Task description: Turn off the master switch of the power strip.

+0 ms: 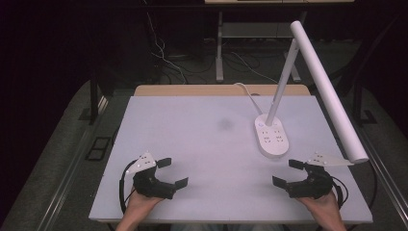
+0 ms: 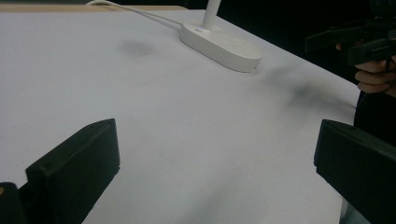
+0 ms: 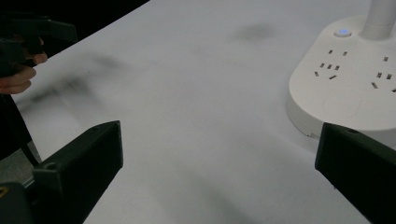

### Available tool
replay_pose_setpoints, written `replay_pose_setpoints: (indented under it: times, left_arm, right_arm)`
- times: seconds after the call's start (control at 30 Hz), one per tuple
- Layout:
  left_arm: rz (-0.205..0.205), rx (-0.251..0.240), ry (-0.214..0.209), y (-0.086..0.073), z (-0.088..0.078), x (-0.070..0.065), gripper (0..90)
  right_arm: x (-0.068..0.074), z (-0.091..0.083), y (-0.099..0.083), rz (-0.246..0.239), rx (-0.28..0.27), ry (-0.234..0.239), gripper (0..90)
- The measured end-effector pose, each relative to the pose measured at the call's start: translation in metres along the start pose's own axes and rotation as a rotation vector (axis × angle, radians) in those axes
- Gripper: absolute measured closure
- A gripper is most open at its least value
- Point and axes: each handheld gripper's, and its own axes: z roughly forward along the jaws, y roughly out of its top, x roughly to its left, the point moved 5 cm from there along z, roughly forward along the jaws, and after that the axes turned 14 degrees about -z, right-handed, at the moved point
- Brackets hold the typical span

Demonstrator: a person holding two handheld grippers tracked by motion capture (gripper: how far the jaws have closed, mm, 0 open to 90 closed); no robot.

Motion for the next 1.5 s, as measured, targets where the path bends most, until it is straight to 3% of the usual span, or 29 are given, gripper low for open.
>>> replay_pose_setpoints:
  times: [0.7,0.87,1.5]
  left_arm:
    - [0.007,0.018,-0.003,-0.0018,0.003,0.0,0.0]
    - [0.002,0.013,-0.003,-0.0018,0.0011,0.0005,0.0]
    - [-0.013,-0.002,0.01,-0.0013,-0.0021,0.0039,0.0]
  right_arm:
    - [-0.0017,0.0004,-0.0012,0.002,0.007,0.001,0.3]
    - [-0.0004,0.0021,-0.0003,0.013,0.023,0.009,0.3]
    - [-0.0002,0.0085,0.0059,-0.019,0.087,0.011,0.3]
